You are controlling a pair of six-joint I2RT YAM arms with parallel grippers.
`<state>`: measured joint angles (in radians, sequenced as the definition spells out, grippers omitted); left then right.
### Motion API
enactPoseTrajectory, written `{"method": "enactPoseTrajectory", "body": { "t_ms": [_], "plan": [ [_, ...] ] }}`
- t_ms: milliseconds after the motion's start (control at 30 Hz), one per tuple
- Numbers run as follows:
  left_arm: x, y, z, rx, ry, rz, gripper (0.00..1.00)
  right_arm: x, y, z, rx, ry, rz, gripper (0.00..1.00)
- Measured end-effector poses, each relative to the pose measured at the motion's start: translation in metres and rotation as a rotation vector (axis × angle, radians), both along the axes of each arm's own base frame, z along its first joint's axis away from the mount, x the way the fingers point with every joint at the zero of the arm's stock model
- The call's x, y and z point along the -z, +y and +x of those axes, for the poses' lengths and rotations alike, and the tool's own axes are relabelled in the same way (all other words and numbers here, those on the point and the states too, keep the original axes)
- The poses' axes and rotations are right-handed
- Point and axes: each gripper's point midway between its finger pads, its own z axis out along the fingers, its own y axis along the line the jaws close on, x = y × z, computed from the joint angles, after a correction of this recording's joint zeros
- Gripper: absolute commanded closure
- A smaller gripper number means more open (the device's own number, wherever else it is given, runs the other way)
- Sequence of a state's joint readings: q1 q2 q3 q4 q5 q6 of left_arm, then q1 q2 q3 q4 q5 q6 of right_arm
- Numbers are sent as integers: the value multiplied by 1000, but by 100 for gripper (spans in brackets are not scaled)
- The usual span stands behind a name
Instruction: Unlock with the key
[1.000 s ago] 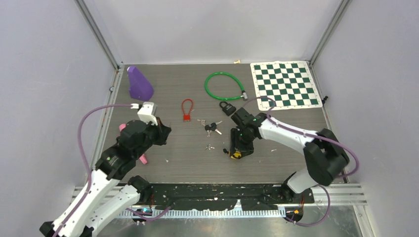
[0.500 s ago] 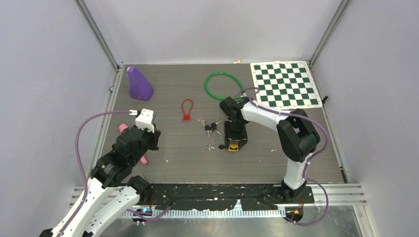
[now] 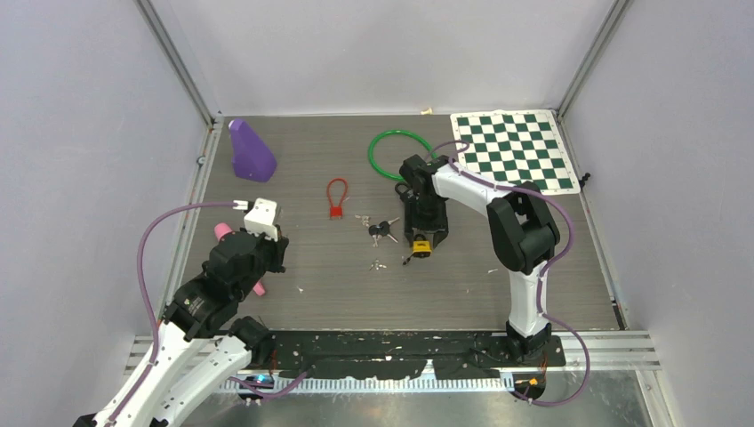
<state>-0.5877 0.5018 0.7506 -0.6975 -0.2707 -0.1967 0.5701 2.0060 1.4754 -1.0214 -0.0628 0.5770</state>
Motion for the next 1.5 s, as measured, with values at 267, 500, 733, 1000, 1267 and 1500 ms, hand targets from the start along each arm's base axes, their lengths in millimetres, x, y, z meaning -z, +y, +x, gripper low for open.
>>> {"method": "enactPoseTrajectory", "body": {
  "t_ms": [267, 500, 733, 1000, 1267, 1500],
  "plan": [
    [2, -1, 0, 6, 4, -2, 100, -18, -18, 31, 35, -138, -41, 36],
    [1, -2, 0, 11, 5, -7, 100, -41, -16, 31, 46, -244, 35, 37],
    [2, -3, -1, 15, 8, -9, 100, -14, -8, 7, 67, -164, 62, 37],
    [4, -3, -1, 19, 14, -9, 100, 4, 5, 5, 85, -140, 79, 37],
    [5, -5, -2, 26, 17, -13, 100, 16, 8, 2, 123, -134, 41, 38],
    [5, -5, -2, 29, 19, -16, 100, 17, 8, 3, 157, -149, 9, 57]
  ]
}}
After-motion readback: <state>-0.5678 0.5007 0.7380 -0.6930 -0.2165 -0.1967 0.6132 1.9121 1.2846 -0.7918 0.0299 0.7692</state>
